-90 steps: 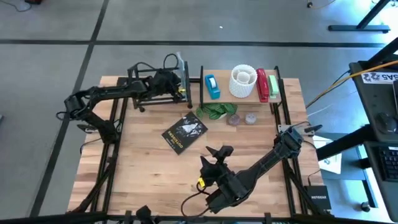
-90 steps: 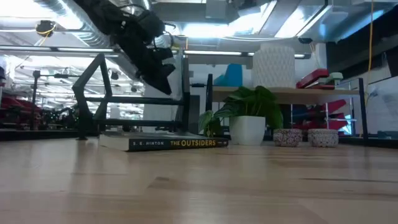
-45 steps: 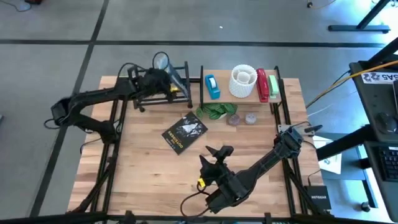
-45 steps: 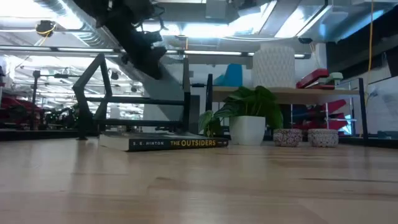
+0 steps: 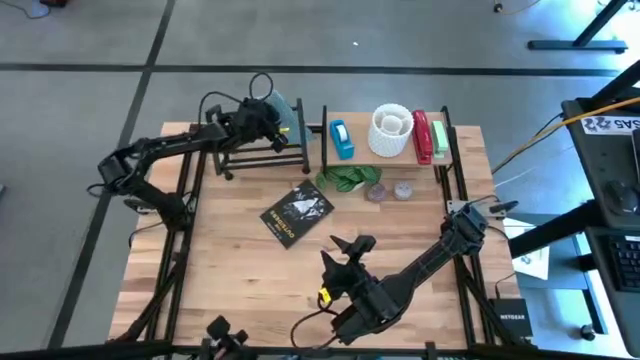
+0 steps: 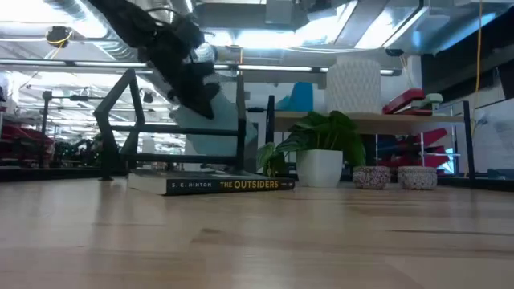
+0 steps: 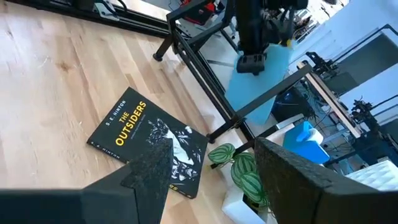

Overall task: Stock shelves
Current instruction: Adjust the blue book on the bookshelf

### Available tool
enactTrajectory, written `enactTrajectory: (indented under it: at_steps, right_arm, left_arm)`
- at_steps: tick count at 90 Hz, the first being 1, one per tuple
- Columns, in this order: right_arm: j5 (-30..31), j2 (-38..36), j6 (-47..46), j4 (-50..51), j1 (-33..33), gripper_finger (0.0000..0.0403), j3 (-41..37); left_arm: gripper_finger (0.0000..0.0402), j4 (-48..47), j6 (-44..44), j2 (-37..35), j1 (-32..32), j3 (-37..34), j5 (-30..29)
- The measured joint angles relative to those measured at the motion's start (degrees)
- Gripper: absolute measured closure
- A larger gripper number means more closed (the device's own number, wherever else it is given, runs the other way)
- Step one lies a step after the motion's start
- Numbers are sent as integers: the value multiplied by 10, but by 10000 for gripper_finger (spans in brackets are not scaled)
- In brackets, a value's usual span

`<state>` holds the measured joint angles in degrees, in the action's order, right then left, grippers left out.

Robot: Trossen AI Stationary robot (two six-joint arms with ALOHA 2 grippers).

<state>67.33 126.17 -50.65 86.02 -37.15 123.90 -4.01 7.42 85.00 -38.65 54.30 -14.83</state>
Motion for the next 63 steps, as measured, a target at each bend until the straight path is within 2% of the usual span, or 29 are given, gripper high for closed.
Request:
enactTrajectory:
  at_steps: [34, 51, 63]
  right_arm:
    - [0, 0, 1, 0, 0, 194, 0]
    - [0, 0, 1, 0, 0, 194, 0]
    - [0, 0, 8, 0, 0, 194, 0]
  left_arm:
    - [362, -42, 53, 4, 9, 0, -25]
    - [362, -122, 65, -27, 15, 8, -29]
    - [362, -199, 50, -56, 14, 54, -27]
